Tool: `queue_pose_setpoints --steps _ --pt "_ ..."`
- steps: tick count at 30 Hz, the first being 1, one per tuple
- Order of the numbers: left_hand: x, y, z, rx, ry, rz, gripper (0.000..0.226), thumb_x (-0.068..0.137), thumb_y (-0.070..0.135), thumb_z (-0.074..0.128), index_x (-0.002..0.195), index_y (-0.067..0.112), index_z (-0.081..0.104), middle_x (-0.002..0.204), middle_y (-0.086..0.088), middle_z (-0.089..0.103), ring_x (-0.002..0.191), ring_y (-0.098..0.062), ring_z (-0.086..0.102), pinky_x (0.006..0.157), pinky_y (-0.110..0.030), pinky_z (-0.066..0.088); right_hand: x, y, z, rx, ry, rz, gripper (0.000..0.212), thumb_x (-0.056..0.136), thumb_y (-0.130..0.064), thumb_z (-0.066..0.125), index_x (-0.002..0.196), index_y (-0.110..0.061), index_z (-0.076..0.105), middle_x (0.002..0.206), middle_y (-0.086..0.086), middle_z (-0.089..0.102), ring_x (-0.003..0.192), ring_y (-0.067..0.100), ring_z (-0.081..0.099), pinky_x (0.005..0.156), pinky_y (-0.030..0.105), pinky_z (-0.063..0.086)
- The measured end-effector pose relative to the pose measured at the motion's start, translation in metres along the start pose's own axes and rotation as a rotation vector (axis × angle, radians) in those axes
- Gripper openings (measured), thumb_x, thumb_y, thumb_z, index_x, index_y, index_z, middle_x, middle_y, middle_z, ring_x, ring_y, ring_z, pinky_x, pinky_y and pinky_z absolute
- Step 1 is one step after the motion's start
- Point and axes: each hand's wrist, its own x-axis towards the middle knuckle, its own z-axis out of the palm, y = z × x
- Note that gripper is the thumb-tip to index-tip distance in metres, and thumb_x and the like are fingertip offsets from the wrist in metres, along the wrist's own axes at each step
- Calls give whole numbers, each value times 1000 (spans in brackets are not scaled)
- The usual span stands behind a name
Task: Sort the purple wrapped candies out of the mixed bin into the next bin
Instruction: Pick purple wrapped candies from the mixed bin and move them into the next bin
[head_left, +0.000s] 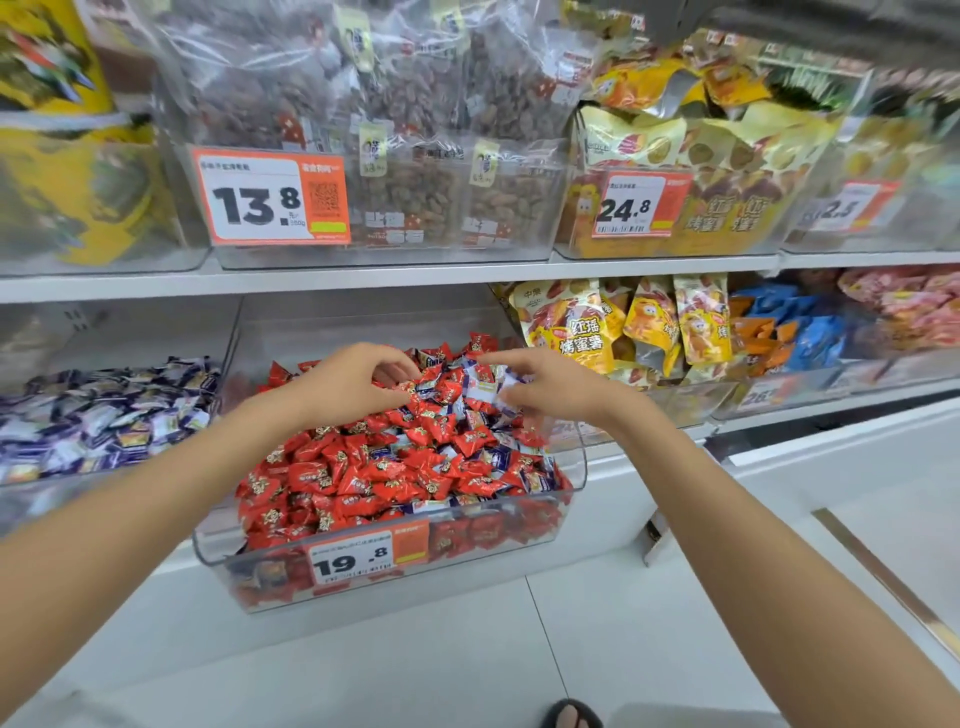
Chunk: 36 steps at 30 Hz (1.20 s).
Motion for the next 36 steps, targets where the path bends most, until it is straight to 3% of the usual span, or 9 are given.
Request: queue_pose_setpoints --steps 4,7,10,15,20,25,30,33,36 --pt "8 22 20 -17 -81 37 19 88 23 70 107 25 70 105 7 67 96 -6 63 90 -33 53 -11 6 -9 72 29 26 31 96 -4 54 124 -14 64 75 -4 57 65 19 62 83 45 56" --pt "14 31 34 -41 -119 59 19 89 22 69 108 22 70 100 5 69 93 -8 64 91 -34 53 -19 15 -14 157 68 15 42 95 1 50 131 -19 58 103 0 62 76 11 67 82 40 58" --pt "21 46 51 -73 -194 76 25 90 27 68 114 22 69 107 4 69 98 -7 63 93 -32 52 -26 23 -20 185 132 1 39 94 5 45 121 -17 65 93 13 56 71 9 59 66 24 57" --pt "40 67 93 95 -394 90 77 81 51 72 145 24 40 143 2 46 128 -18 47 106 -32 41 -36 36 -20 162 233 -25 32 93 5 45 108 -9 70 111 -5 65 72 -3 57 66 19 53" --pt "53 77 92 327 -312 191 34 84 27 71 116 19 59 79 6 53 69 -18 51 57 -30 36 -44 48 -15 253 325 -25 25 93 2 51 98 -10 73 110 -5 68 78 5 62 73 36 58" --pt "51 48 49 70 -169 -15 55 79 33 78 124 7 59 111 -7 64 63 -12 62 61 -24 49 -51 52 -14 266 342 -29 28 94 -4 52 92 -21 73 106 -19 67 77 46 56 71 61 51" --pt "30 36 17 -119 -185 -74 24 81 28 75 76 8 62 62 5 55 53 -2 47 59 -21 38 -52 53 -14 305 374 -29 26 93 -4 53 92 -20 73 92 -23 65 72 36 55 72 58 53" --pt "24 36 12 -165 -112 -114 18 82 13 76 84 1 62 74 15 68 68 5 60 67 -22 43 -49 52 -14 306 363 -24 29 93 -1 51 90 -20 73 94 -17 64 68 16 57 75 56 54" --pt "27 42 16 -274 -21 -150 12 81 -8 60 74 -3 51 94 -4 72 71 0 66 67 -25 45 -46 52 -12 299 340 -14 29 92 1 46 95 -16 69 88 -12 60 51 1 47 78 55 54"
